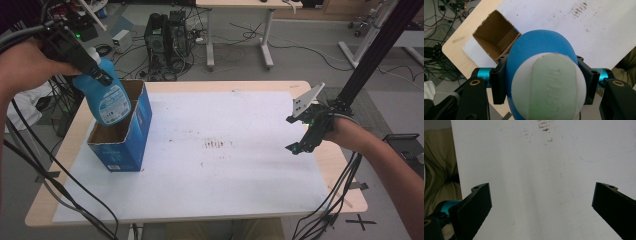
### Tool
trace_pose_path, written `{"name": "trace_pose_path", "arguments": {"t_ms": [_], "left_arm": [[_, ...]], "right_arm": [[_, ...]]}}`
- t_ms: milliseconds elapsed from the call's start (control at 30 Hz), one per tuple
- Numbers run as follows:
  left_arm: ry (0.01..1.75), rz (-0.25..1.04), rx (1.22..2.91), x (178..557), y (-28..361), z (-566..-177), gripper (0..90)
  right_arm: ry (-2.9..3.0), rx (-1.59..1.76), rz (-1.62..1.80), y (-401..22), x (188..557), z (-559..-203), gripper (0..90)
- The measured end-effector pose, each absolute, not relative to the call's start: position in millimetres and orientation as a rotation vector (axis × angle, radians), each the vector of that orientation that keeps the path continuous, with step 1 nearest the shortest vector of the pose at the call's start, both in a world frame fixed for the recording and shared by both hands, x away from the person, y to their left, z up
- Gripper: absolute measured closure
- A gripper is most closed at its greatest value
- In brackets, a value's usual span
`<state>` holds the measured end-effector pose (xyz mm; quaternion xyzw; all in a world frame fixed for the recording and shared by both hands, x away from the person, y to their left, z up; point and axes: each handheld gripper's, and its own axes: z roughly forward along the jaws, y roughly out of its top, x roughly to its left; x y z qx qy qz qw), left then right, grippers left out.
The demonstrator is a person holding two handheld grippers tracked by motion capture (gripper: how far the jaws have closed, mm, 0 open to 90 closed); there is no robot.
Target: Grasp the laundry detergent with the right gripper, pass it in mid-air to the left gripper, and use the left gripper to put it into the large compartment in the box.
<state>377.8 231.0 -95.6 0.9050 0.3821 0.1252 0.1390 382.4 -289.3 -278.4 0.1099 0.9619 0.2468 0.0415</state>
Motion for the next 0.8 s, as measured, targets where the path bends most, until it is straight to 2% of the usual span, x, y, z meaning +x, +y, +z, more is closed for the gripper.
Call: {"name": "trace_pose_path", "arguments": {"t_ms": [167, 267, 500, 800], "left_arm": [[1.091, 0.339, 2.656, 383, 236, -107, 38.1], [1.133, 0.341, 2.596, 384, 238, -115, 38.1], [1.152, 0.344, 2.602, 389, 246, -129, 38.1], [1.17, 0.332, 2.607, 397, 253, -165, 38.1]], "right_arm": [[2.941, 0.331, 0.755, -289, 382, -278, 1.6], [2.939, 0.334, 0.753, -289, 381, -278, 1.5], [2.946, 0.339, 0.745, -288, 381, -277, 1.5], [2.95, 0.342, 0.741, -286, 382, -279, 1.5]]}}
